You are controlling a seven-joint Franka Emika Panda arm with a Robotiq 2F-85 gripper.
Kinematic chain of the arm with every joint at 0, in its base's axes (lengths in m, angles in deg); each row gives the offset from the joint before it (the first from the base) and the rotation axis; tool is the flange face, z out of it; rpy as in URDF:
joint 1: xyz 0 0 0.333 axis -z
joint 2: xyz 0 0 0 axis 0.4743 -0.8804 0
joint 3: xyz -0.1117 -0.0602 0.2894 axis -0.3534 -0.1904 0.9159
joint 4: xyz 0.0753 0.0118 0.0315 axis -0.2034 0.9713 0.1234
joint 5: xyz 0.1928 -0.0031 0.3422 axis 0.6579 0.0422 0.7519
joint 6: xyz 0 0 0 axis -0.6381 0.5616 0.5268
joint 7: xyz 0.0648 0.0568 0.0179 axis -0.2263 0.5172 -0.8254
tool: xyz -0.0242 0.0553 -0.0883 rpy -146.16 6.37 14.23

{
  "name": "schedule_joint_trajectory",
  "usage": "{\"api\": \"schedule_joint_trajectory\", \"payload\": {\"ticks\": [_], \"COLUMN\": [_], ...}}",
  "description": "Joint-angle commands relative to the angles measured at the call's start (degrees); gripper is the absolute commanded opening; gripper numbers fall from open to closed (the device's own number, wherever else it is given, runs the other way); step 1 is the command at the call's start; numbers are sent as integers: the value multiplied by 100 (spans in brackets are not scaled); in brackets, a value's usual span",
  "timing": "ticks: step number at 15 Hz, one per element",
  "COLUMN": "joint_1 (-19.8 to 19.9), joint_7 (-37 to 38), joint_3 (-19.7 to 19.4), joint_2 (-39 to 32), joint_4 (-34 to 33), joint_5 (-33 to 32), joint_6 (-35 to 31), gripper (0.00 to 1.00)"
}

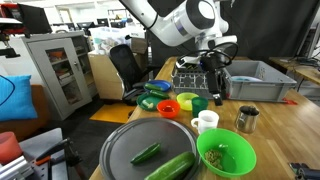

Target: Remove the light green bowl from the dishrack and place it on the table

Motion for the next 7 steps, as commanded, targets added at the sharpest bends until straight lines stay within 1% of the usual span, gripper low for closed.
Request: {"api": "schedule_joint_trajectory", "payload": {"ticks": [1, 7], "joint_1": [74, 122], "joint_7": [31, 25], "joint_3": [94, 82], "joint_2": [8, -81], "joint_4": [-30, -80], "joint_5": [-65, -56], "joint_6": [31, 21], "gripper": [100, 100]}}
